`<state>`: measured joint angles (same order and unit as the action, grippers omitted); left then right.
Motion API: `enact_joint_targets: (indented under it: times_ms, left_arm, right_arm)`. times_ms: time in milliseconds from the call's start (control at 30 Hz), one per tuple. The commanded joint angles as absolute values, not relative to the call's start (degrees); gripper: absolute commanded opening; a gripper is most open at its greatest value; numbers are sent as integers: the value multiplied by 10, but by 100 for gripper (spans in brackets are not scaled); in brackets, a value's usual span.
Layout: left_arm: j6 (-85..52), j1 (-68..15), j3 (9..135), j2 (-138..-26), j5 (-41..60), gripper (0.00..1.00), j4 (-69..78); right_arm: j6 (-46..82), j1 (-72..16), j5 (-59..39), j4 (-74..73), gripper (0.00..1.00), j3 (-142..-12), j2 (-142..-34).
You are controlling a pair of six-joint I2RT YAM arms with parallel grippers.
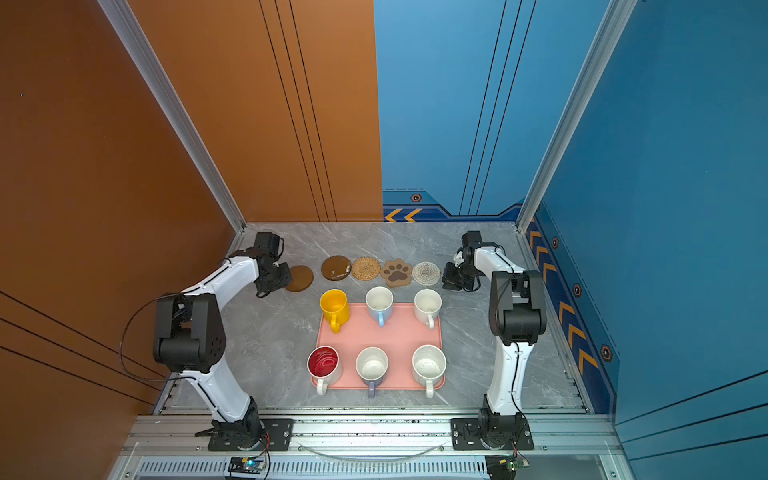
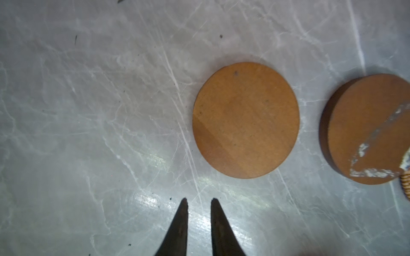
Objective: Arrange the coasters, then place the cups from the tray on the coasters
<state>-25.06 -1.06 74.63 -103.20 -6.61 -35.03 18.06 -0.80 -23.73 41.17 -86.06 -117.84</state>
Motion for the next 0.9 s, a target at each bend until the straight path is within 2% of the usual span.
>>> enact_joint_targets:
  times_ms: [0,333,867]
  left_arm:
    - [-254,-4,736,-1043,-75,24,-352]
    - [-258,-1,735,-1090,-24,26,-319]
    - [-259,-4,756,-1131,-22,26,-301]
  right_arm:
    - [188,-10,-233,409,0,-850,-1158]
    - [188,-9,-233,409,0,-845,-1156]
    - [192,-8,-232,408,0,-842,-1153]
